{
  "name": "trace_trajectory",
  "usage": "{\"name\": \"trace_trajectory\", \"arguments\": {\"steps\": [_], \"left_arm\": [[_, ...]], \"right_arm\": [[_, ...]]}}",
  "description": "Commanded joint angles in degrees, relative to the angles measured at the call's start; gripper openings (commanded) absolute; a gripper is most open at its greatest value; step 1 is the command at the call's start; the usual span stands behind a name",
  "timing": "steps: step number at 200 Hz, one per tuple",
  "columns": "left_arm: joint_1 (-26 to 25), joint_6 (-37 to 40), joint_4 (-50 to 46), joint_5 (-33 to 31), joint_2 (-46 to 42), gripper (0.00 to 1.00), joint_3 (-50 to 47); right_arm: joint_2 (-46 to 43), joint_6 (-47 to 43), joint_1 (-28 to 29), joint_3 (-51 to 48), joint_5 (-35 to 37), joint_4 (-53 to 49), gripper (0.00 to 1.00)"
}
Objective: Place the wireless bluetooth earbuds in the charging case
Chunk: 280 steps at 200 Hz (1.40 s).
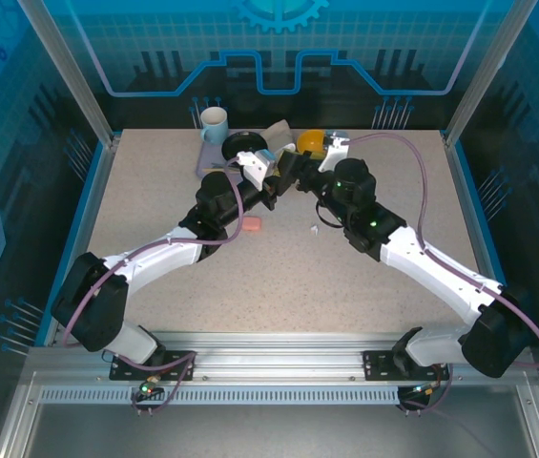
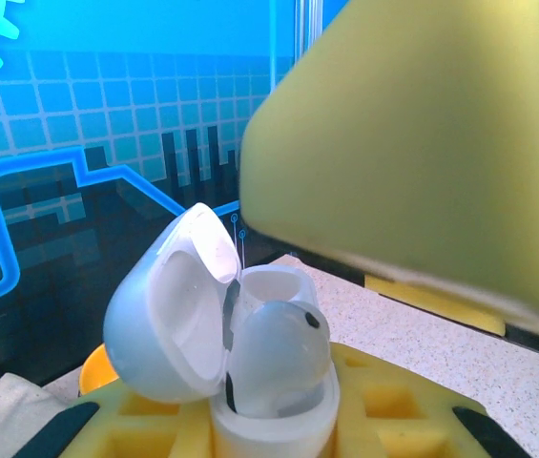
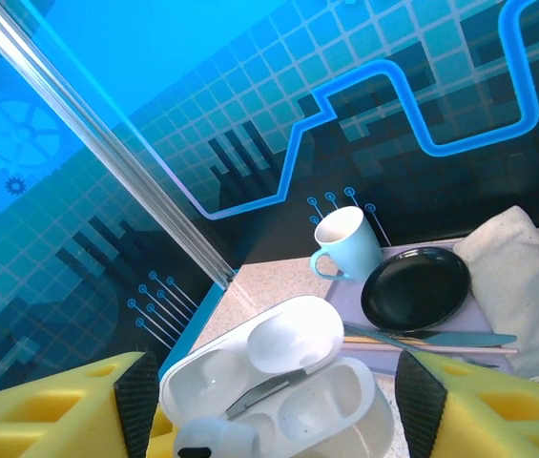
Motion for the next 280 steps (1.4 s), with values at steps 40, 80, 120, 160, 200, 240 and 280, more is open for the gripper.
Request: {"name": "trace_trajectory", "arguments": {"steps": [40, 80, 120, 160, 200, 240, 280], "left_arm": [[-0.6, -1.0, 2.6, 1.0, -0.5, 0.00, 0.2], [-0.5, 0.5, 1.7, 3.3, -1.9, 0.00, -1.8], [1.6, 1.3, -0.8, 10.6, -4.8, 0.00, -4.4], [6.2, -0.2, -0.7, 19.9, -7.4, 0.00, -8.2], [11.0, -5.1, 3.6, 30.1, -10.2, 0.00, -12.3], [11.5, -5.9, 1.5, 38.8, -11.5, 0.00, -11.9], [11.5, -6.0, 0.6, 40.7, -11.4, 0.00, -11.8]], "right_arm": [[-4.3, 5.1, -3.7, 2.9, -3.5, -3.0, 0.72], [-3.8, 3.7, -8.3, 9.5, -12.5, -17.1, 0.74], [-0.5, -5.0, -11.1, 15.8, -25.1, -31.4, 0.78], [-2.9, -3.0, -14.1, 10.6, -21.5, -34.1, 0.78], [-0.6, 0.9, -17.9, 8.5, -17.0, -41.6, 0.77], [5.7, 1.9, -18.4, 8.7, -13.4, -48.0, 0.75], [12.2, 1.4, -18.1, 8.3, -12.1, -49.1, 0.74]]}}
